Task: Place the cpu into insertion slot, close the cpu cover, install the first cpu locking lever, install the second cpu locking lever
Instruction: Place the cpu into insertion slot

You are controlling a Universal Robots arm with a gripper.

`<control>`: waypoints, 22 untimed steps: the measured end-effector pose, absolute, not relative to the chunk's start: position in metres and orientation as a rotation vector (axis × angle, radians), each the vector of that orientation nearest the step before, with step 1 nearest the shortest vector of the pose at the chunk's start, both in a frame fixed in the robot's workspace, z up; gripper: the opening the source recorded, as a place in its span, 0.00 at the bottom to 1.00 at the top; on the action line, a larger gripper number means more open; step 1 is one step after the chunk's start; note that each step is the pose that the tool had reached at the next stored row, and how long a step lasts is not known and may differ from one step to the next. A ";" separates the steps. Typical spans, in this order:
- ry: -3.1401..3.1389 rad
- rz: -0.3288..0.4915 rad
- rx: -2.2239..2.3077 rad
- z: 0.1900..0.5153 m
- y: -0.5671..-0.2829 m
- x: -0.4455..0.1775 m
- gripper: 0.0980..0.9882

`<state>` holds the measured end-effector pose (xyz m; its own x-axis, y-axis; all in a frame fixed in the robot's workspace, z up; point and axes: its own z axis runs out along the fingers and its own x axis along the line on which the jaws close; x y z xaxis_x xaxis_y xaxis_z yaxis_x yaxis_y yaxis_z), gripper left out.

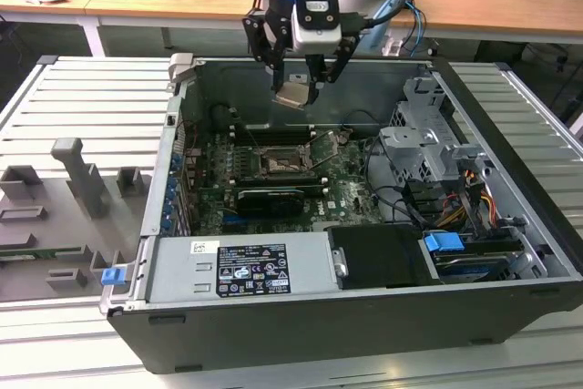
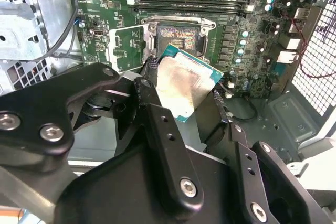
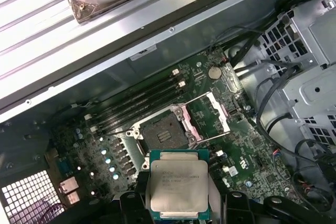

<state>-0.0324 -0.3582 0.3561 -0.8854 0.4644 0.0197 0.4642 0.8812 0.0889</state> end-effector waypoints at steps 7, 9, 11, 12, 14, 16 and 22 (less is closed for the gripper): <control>3.028 0.143 0.809 0.356 -0.358 -0.032 0.48; 3.022 0.143 0.830 0.355 -0.358 -0.032 0.48; 3.018 0.143 0.843 0.355 -0.358 -0.032 0.48; 3.015 0.143 0.853 0.355 -0.358 -0.032 0.48; 3.009 0.143 0.872 0.355 -0.358 -0.032 0.48; 3.003 0.143 0.889 0.355 -0.358 -0.032 0.48; 2.979 0.142 0.961 0.354 -0.358 -0.032 0.48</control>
